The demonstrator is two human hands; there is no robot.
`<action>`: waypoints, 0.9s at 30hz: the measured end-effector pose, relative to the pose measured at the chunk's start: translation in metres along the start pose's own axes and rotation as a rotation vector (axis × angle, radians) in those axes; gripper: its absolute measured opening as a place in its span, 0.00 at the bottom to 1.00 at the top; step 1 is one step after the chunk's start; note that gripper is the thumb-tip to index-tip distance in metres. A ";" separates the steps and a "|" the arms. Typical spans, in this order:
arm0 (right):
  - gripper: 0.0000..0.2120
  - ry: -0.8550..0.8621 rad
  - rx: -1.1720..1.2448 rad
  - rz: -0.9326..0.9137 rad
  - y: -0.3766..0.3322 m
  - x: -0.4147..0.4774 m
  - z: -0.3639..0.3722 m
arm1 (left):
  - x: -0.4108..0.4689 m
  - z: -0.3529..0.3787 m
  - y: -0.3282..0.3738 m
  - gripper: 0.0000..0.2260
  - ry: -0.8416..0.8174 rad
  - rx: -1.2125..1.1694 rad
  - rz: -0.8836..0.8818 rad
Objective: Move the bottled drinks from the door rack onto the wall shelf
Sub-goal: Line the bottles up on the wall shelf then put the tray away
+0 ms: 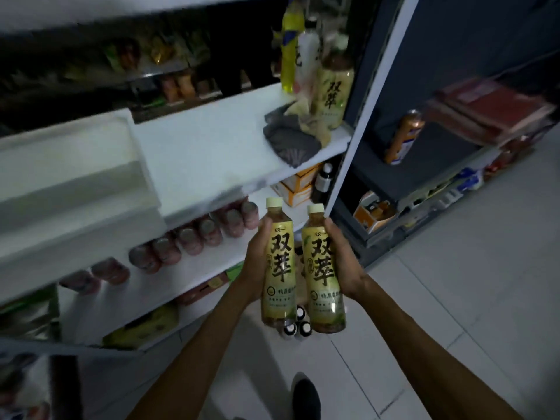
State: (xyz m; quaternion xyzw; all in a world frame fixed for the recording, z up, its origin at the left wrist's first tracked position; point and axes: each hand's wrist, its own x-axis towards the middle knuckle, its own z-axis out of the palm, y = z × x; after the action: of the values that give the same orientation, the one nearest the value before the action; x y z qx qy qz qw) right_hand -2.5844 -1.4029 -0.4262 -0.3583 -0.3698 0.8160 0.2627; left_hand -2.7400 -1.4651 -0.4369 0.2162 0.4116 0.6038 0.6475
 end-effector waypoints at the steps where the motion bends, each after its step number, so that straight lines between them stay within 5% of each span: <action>1: 0.29 -0.010 -0.015 -0.027 -0.020 -0.006 0.014 | -0.009 0.016 0.023 0.20 0.012 -0.008 0.018; 5: 0.22 -0.058 -0.091 -0.139 -0.092 -0.034 0.076 | -0.047 0.057 0.111 0.26 0.020 0.034 0.054; 11: 0.32 -0.082 -0.257 -0.244 -0.188 -0.071 0.178 | -0.099 0.097 0.238 0.32 0.009 0.133 0.189; 14: 0.24 -0.164 -0.322 -0.338 -0.233 -0.094 0.233 | -0.126 0.117 0.296 0.30 0.022 0.169 0.276; 16: 0.31 -0.191 -0.353 -0.416 -0.258 -0.102 0.262 | -0.146 0.129 0.330 0.28 0.031 0.212 0.344; 24: 0.25 -0.468 -0.282 -0.354 -0.299 -0.107 0.340 | -0.212 0.143 0.392 0.40 0.235 0.339 0.596; 27: 0.27 -0.524 -0.305 -0.332 -0.299 -0.104 0.356 | -0.229 0.140 0.397 0.30 0.276 0.346 0.678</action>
State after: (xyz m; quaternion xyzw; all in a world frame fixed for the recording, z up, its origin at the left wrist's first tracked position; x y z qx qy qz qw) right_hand -2.7500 -1.4471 0.0181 -0.1068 -0.5956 0.7617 0.2316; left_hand -2.8530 -1.5840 0.0134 0.3623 0.4958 0.7282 0.3044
